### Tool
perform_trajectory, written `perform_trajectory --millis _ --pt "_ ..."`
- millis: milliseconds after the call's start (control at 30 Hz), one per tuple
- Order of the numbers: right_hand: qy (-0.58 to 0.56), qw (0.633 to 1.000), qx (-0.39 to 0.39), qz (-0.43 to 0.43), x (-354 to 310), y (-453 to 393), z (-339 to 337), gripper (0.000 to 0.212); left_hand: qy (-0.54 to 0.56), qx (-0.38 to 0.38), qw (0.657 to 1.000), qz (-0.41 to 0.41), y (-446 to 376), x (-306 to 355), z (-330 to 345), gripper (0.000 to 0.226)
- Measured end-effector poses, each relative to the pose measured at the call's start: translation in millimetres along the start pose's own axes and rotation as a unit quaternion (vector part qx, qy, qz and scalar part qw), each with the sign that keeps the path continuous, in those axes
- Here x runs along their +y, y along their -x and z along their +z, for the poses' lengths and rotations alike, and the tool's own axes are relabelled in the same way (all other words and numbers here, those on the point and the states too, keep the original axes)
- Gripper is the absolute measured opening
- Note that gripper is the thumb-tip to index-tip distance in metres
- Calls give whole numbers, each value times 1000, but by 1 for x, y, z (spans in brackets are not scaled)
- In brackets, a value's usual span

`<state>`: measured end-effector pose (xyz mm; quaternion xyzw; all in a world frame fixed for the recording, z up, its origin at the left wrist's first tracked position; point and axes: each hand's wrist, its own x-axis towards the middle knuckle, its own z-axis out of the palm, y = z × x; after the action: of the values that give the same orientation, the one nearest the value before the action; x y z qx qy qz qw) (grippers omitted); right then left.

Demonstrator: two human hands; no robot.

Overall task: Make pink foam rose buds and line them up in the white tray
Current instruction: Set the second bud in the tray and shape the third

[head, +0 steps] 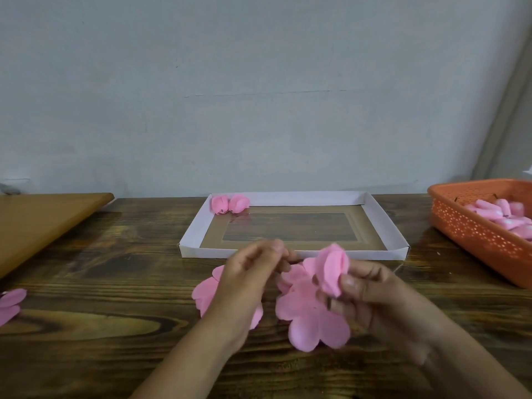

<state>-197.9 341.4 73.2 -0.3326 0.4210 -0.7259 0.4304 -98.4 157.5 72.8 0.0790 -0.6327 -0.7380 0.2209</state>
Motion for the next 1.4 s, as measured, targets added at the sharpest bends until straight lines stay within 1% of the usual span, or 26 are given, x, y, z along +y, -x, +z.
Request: perform_trajectory --millis 33,67,100,167,200,267,300,333,400,433,500,567,600,667,733,833,867,933,1000,1067,1133,1233,1300,1400 --pt "5 998 54 -25 -4 0 -6 49 -78 26 996 23 -4 -2 -2 16" --pt "10 994 101 -46 -7 1 -12 51 -149 34 987 41 -8 -6 -4 20" --pt "12 988 140 -58 -9 1 -17 49 -209 26 977 43 -12 -9 -4 24" --pt "7 979 191 -70 -10 -1 -26 29 -341 -27 939 33 -17 -14 -1 20" --pt "7 975 210 -73 -9 -1 -30 24 -397 -62 915 25 -18 -16 1 15" --pt "11 971 228 -69 -6 -2 -33 25 -455 -128 881 13 -19 -17 6 8" --pt "10 971 228 -65 -5 -3 -32 26 -480 -146 865 22 -20 -19 8 19" --pt "8 972 226 -62 -4 -3 -32 27 -513 -146 845 30 -20 -20 10 29" --pt "3 975 215 -63 -2 -4 -32 28 -563 -124 816 46 -21 -22 13 33" --pt "2 976 209 -64 -2 -5 -32 27 -565 -117 815 50 -22 -24 13 30" --pt "0 978 199 -61 0 -5 -32 26 -524 -103 844 42 -22 -27 13 17" --pt "-2 979 196 -58 2 -5 -32 24 -483 -74 872 31 -21 -31 14 18" --pt "-1 979 196 -57 3 -5 -32 24 -467 -60 882 34 -22 -33 14 14" --pt "6 979 196 -57 3 -5 -33 25 -444 -51 894 38 -22 -34 14 15" --pt "12 979 195 -57 2 -5 -34 32 -433 -52 899 37 -22 -35 13 19" --pt "21 980 188 -56 1 -5 -32 59 -385 -53 921 15 -21 -31 9 16" --pt "23 981 185 -55 1 -5 -31 63 -357 -50 933 3 -20 -29 8 15" --pt "15 982 180 -54 2 -5 -29 66 -291 -32 956 -27 -19 -25 5 11" --pt "6 984 172 -53 3 -5 -27 66 -233 -19 969 -77 -16 -23 4 10" --pt "17 984 169 -56 5 -5 -23 67 -186 -11 976 -115 -15 -24 5 12" --pt "42 983 170 -64 6 -5 -19 67 -162 -9 978 -133 -14 -26 6 14" --pt "82 976 183 -85 6 -4 -13 67 -134 -6 982 -134 -13 -27 7 10" --pt "102 971 193 -101 4 -3 -12 65 -138 3 982 -128 -12 -28 7 11" --pt "125 970 181 -104 5 -2 -7 61 -137 8 982 -131 -10 -29 10 13"
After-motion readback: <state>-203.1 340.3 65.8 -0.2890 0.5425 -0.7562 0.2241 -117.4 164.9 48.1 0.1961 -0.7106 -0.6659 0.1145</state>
